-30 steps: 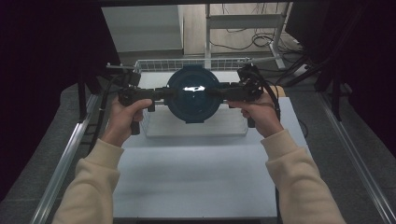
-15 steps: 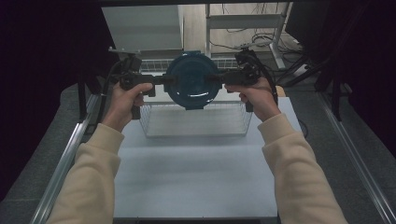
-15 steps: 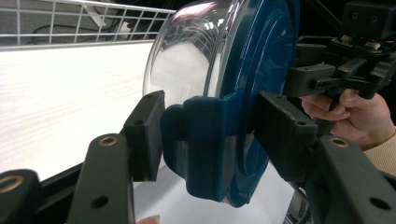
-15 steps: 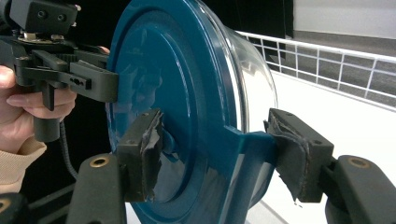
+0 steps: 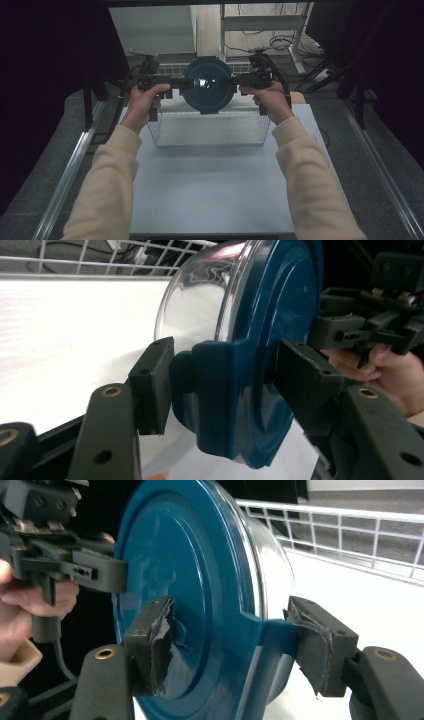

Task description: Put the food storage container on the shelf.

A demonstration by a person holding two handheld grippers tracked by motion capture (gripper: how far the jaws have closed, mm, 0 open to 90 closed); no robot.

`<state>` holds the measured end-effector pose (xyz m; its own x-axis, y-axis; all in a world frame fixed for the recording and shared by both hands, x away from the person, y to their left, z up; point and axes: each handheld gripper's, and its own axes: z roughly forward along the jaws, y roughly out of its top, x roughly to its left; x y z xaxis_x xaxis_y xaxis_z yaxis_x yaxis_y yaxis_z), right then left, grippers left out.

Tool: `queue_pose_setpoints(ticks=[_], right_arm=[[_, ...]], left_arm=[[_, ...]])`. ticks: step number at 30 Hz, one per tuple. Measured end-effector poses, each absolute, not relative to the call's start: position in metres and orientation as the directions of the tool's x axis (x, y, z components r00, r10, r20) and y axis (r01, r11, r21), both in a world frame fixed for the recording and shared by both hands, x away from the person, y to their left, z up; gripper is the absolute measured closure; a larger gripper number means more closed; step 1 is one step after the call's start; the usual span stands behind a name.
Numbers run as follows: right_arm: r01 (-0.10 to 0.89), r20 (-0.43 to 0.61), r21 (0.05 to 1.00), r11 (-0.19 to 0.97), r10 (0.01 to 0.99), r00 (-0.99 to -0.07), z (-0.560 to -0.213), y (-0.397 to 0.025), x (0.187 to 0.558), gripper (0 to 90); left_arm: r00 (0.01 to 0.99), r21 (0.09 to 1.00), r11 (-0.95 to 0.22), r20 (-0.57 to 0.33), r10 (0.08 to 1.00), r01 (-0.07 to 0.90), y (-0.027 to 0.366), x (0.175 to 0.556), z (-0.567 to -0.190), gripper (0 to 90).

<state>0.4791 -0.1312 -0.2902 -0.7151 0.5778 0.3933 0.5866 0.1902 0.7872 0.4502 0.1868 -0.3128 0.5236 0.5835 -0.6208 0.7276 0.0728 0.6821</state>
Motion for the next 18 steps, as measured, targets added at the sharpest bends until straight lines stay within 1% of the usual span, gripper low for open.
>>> queue_pose_setpoints(ticks=[4,10,18], right_arm=[[0.607,0.426,0.78,0.151,0.582,-0.693,-0.294,-0.133,0.487,36.4],[0.645,0.481,0.757,0.1,0.583,-0.655,-0.3,-0.134,0.494,35.9],[0.725,0.584,0.689,-0.001,0.593,-0.554,-0.31,-0.137,0.503,35.9]], left_arm=[[0.503,0.664,0.104,-0.65,0.57,0.74,0.187,0.458,-0.317,42.4],[0.487,0.649,0.122,-0.669,0.561,0.751,0.188,0.464,-0.321,41.6],[0.443,0.609,0.173,-0.716,0.539,0.774,0.184,0.473,-0.332,38.0]])
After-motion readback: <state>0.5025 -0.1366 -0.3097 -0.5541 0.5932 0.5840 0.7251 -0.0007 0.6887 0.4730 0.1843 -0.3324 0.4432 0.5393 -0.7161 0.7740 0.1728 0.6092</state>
